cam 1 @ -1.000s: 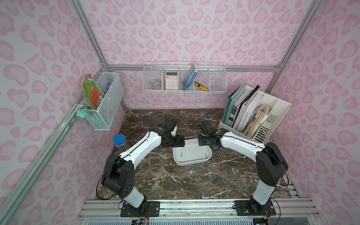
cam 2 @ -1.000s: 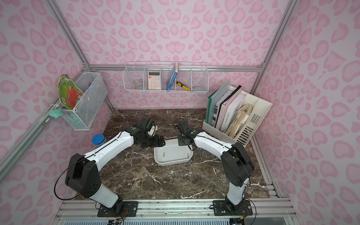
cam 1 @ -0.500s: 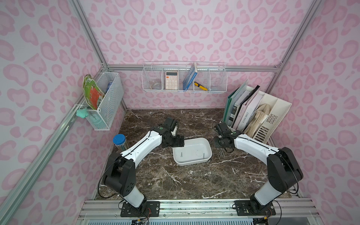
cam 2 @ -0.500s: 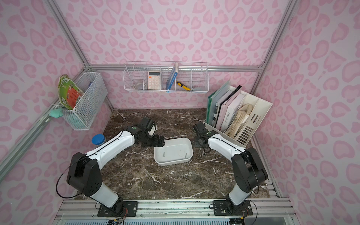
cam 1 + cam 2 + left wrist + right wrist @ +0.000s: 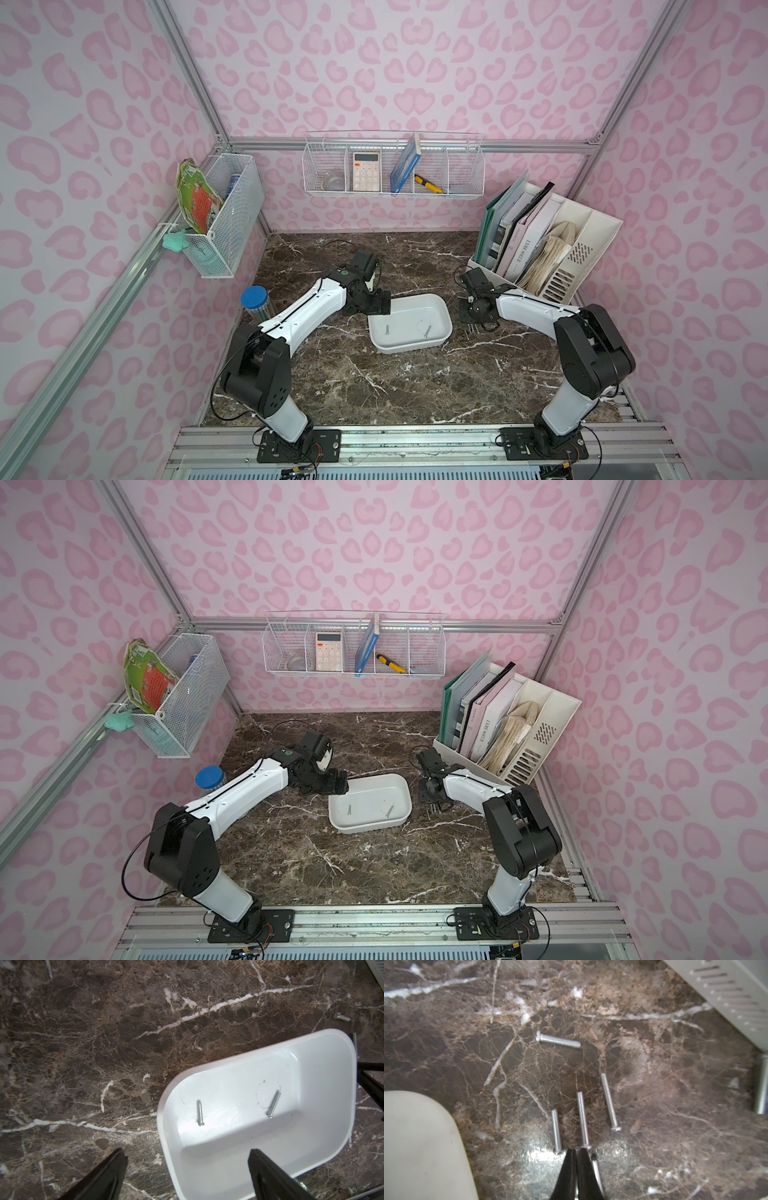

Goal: Take out the screws from the storage box
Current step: Adjust the storage box at the center of the board.

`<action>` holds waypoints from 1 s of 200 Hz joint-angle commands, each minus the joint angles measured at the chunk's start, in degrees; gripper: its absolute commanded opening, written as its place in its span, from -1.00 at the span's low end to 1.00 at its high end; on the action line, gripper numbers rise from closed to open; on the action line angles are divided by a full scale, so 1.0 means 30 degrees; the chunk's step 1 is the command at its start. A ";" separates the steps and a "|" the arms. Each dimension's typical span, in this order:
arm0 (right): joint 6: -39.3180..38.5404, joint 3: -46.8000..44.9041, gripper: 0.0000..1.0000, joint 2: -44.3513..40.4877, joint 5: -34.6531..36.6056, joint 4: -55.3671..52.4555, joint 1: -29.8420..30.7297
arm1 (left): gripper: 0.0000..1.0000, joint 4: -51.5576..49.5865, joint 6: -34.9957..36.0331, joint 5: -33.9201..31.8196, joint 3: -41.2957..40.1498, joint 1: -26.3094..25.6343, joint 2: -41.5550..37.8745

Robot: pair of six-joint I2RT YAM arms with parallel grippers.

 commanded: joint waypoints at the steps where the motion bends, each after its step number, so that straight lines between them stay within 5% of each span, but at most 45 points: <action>1: -0.0293 -0.0094 -0.82 0.0076 -0.0494 0.0382 -0.0057 | 0.92 -0.0195 0.0022 -0.0680 0.0030 0.0012 -0.0300; 119: -0.0613 0.0819 -0.47 -0.1255 -0.0777 -0.0565 -0.0102 | 0.92 -0.0130 -0.0095 -0.1341 -0.0061 0.0018 -0.0862; 168: -0.1850 0.2614 -0.10 -0.1736 -0.3183 0.0087 0.0891 | 0.92 -0.0370 -0.0387 -0.3127 -0.0109 0.0025 -0.1142; 200: -0.2623 0.4598 0.07 -0.0030 -0.2284 -0.1029 0.2040 | 0.92 -0.0430 -0.0564 -0.3897 -0.0185 0.0003 -0.1419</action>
